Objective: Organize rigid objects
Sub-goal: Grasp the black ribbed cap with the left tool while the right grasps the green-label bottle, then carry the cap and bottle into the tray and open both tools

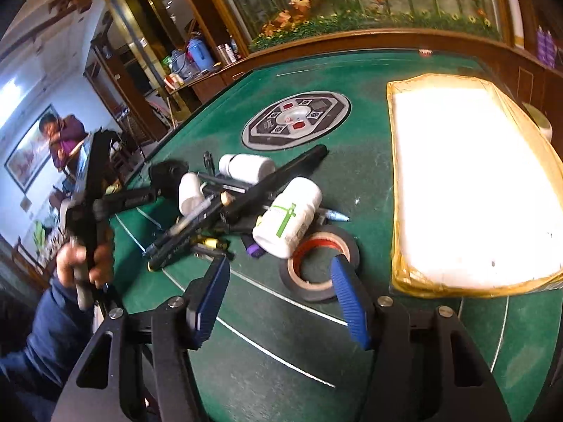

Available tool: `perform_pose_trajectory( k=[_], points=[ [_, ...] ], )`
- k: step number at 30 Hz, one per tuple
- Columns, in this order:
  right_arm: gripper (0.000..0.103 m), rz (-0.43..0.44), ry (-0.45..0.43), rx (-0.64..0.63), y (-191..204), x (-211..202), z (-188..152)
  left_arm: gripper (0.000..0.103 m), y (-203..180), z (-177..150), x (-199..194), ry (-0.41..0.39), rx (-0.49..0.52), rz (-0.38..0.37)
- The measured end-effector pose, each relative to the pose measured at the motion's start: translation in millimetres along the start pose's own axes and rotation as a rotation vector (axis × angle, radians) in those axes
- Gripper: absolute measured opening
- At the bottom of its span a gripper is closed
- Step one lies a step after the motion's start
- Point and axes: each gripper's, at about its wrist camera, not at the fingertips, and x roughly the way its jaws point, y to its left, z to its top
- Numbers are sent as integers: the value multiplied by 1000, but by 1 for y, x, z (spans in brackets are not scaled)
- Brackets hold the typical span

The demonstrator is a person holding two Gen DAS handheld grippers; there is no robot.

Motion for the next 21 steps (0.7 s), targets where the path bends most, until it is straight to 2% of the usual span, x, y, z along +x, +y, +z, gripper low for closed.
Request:
perform_pose_trajectory(
  k=[2, 9, 10, 11, 14, 15, 21],
  points=[
    [58, 6, 1, 20, 0, 2, 7, 30, 3, -7, -9, -21, -18, -9],
    [43, 21, 79, 160, -12, 31, 29, 30, 7, -20, -35, -83, -31, -30],
    [38, 8, 92, 173, -14, 36, 30, 30, 6, -22, -39, -92, -32, -37],
    [38, 13, 94, 183, -14, 40, 31, 30, 6, -22, -42, -99, -30, -40],
    [36, 1, 116, 178, -11, 51, 35, 30, 2, -23, -47, -110, -26, -55],
    [33, -4, 106, 177, -11, 50, 35, 30, 0, -23, -49, -115, -23, -62],
    [32, 23, 75, 138, -7, 41, 30, 30, -10, -24, -58, -130, -8, -92]
  ],
)
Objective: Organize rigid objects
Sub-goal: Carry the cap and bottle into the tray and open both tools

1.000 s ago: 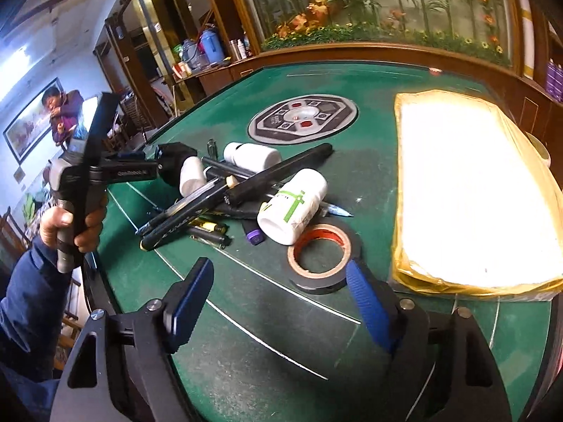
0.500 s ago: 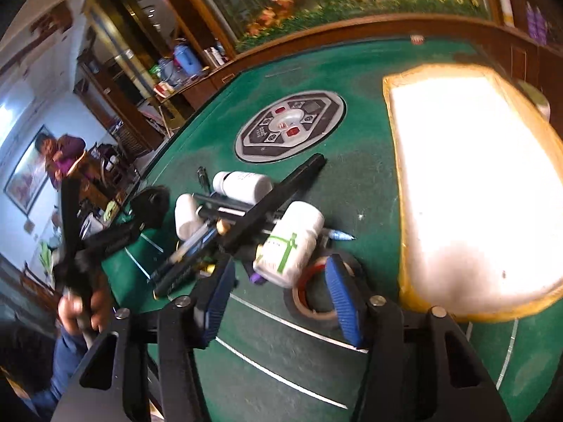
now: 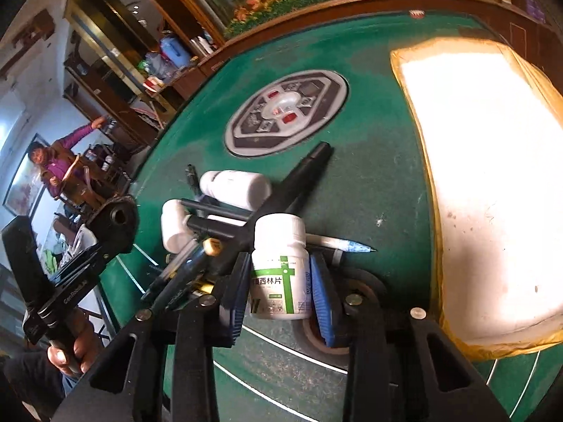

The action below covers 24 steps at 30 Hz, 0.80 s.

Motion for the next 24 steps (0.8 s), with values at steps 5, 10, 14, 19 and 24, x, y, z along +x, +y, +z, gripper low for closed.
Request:
perform_pose_trajectory(
  k=[5, 10, 14, 19, 24],
  points=[
    [32, 9, -49, -13, 1, -16, 0, 30, -15, 3, -6, -7, 20, -32],
    [32, 17, -68, -4, -7, -25, 3, 30, -37, 7, -11, -8, 52, -54],
    [32, 20, -99, 13, -18, -34, 9, 30, -61, 15, -13, -6, 87, -81],
    [32, -9, -163, 64, -43, -55, 26, 30, -105, 32, -14, 3, 137, -155],
    [32, -70, -217, 102, -70, -73, 57, 30, -158, 56, -9, 23, 186, -239]
  ],
)
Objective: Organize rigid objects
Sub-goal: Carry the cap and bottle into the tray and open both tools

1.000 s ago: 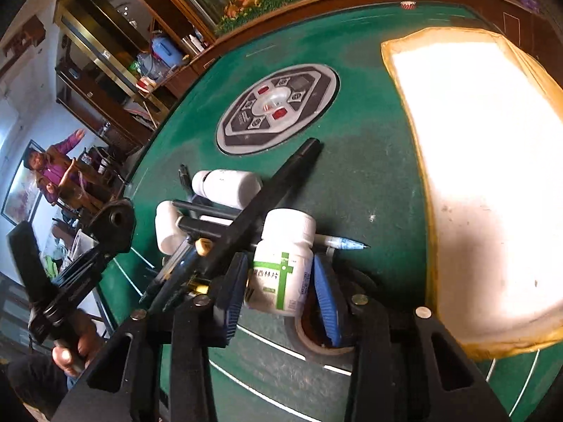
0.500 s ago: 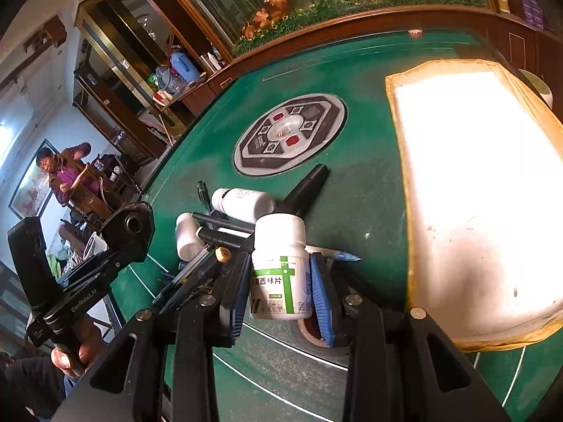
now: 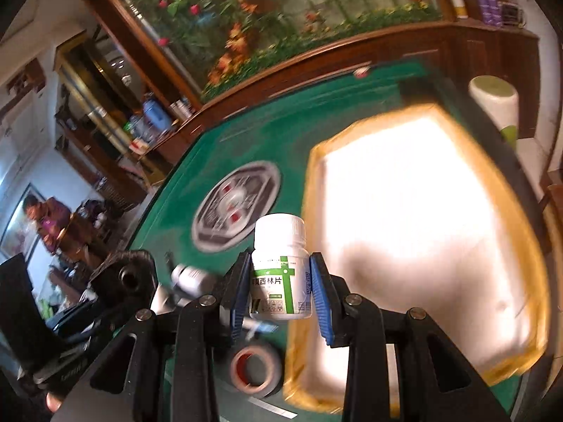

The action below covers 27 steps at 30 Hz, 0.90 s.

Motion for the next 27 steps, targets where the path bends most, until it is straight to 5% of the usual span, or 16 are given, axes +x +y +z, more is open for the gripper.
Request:
perform_pose_trajectory(
  k=[7, 14, 27],
  points=[
    [32, -94, 1, 26, -35, 16, 54, 30, -55, 48, 68, 109, 10, -108],
    [32, -130, 116, 52, -64, 72, 85, 29, -81, 76, 151, 216, 2, -93],
    [32, -186, 171, 30, -78, 118, 96, 30, -84, 83, 180, 207, -26, -88]
  ],
)
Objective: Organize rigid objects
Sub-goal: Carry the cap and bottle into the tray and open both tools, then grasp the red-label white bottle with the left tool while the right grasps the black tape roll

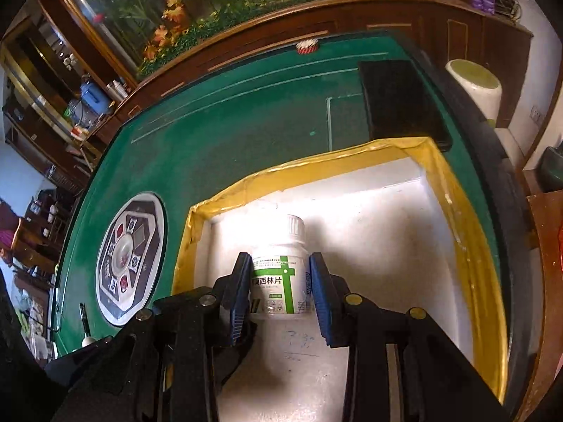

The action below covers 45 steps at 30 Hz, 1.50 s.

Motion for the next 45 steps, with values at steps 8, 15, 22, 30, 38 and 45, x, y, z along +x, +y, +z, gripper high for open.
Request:
perform_pose_trajectory(
  k=[8, 15, 22, 30, 38, 45],
  points=[
    [43, 19, -85, 46, -9, -32, -6, 57, -2, -7, -24, -35, 15, -22],
    [43, 117, -233, 69, -4, -98, -43, 61, 3, -38, -73, -92, 16, -38],
    [44, 194, -332, -76, 49, -124, -102, 65, 41, -94, -129, -156, -1, -6],
    [44, 284, -115, -340, 120, -79, -163, 74, 132, -158, -185, -199, -142, 129],
    [50, 276, -57, -359, 125, -66, -170, 75, 210, -182, -166, -133, -369, 154],
    [50, 285, -68, -338, 115, -71, -170, 75, 219, -168, -132, -48, -484, 110]
  ],
)
